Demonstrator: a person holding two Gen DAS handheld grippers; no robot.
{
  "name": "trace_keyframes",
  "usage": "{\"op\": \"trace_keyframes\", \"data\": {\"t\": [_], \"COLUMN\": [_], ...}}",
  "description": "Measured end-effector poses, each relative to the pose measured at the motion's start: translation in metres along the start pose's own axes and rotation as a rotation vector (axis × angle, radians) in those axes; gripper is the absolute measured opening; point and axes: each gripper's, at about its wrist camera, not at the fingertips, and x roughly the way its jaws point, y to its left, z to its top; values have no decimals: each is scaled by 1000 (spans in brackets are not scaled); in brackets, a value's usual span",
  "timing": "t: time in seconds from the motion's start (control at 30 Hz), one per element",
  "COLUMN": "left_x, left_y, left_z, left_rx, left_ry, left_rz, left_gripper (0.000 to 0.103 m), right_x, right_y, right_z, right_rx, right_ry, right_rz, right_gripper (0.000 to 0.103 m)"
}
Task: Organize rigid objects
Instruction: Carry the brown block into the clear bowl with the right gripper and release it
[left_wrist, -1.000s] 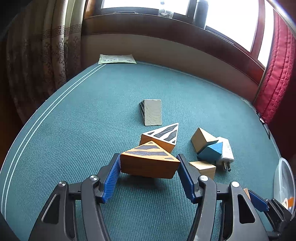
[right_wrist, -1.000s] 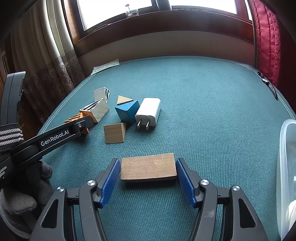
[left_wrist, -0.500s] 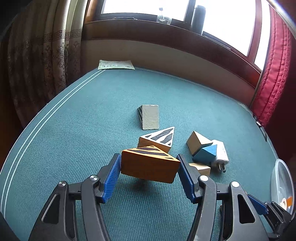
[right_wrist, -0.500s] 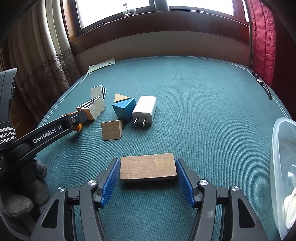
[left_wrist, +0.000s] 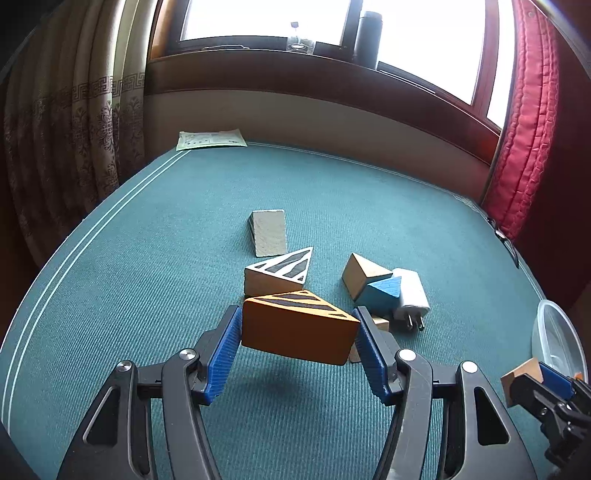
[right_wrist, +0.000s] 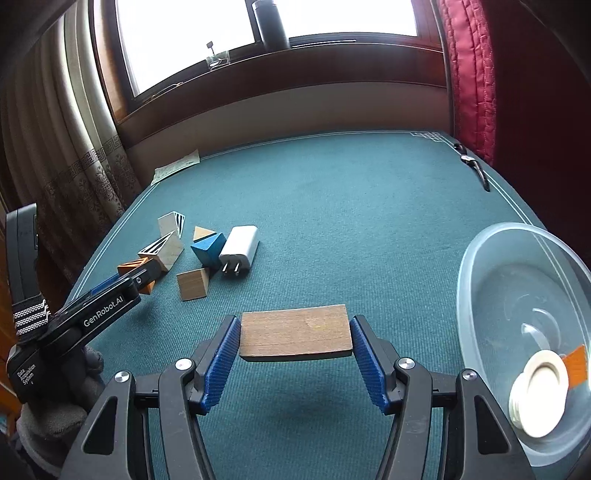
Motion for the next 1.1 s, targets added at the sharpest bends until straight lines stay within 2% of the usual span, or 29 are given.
{"op": "trace_keyframes", "data": {"t": [0.47, 0.93, 1.03, 1.1], "left_x": [-8, -18, -19, -21], "left_y": [-14, -44, -54, -60], "left_z": [-8, -15, -15, -14], "left_rx": [31, 86, 102, 112], "left_ry": [6, 29, 30, 29], "left_rz": [-14, -42, -45, -49], "left_gripper": [61, 61, 61, 61], "right_x": [-36, -63, -66, -67], "right_y": [-69, -146, -162, -175], "right_z": [4, 8, 6, 4], "right_rx": [136, 257, 290, 328], "right_ry": [-77, -149, -154, -155], "right_rz": [-147, -301, -325, -333], "right_gripper": [64, 64, 65, 71]}}
